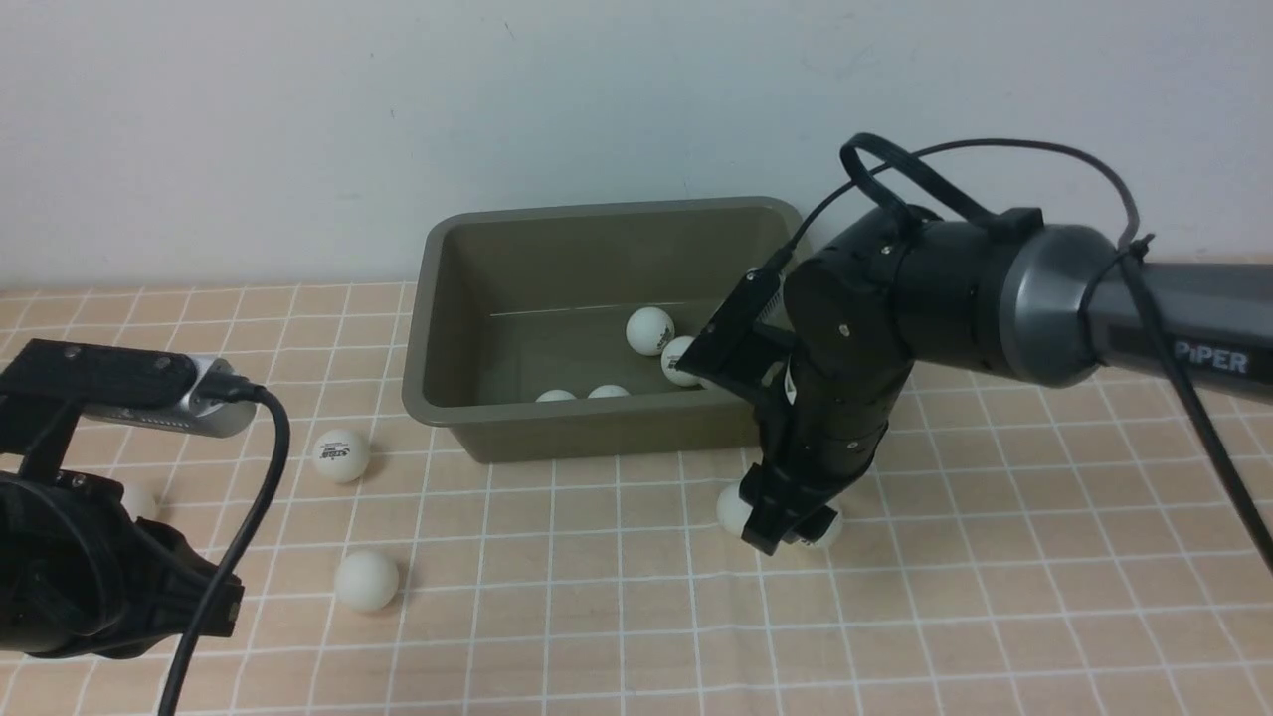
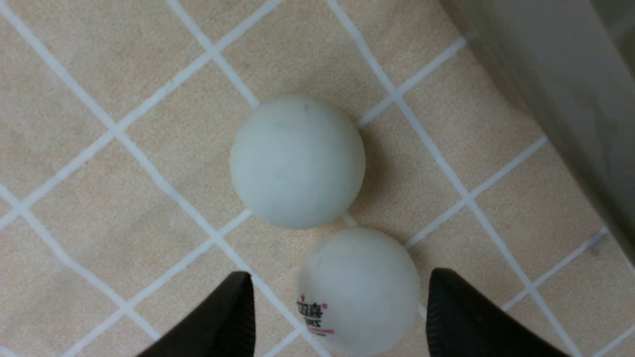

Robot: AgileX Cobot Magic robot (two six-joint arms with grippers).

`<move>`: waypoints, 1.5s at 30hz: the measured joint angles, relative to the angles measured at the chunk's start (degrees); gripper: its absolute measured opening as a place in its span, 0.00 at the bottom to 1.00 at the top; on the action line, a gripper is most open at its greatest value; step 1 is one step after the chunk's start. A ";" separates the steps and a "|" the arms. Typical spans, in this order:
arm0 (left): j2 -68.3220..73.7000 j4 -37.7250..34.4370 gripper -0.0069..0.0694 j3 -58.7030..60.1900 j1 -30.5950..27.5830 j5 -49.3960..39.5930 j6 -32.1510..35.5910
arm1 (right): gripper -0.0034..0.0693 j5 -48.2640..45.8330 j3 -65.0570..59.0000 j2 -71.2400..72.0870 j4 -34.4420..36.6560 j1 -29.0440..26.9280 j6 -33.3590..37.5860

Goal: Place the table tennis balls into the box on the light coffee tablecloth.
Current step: 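Reach for and grasp a ping pong ball on the table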

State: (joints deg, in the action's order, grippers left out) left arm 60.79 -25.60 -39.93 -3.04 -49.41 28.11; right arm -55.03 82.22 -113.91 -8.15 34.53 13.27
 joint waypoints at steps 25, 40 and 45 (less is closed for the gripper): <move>0.00 0.00 0.00 0.00 0.00 0.00 0.00 | 0.55 -4.41 0.00 -4.54 -5.10 0.00 -4.25; 0.00 0.00 0.00 0.00 0.00 0.30 0.00 | 0.55 -15.12 18.12 -3.05 -10.33 -0.01 -10.70; 0.00 0.00 0.00 0.00 0.00 0.30 0.00 | 0.55 -15.29 25.44 -3.05 -10.35 -0.06 -11.47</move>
State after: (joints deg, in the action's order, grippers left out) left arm 60.79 -25.60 -39.93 -3.04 -49.11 28.11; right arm -70.33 107.66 -116.96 -18.50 34.47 1.80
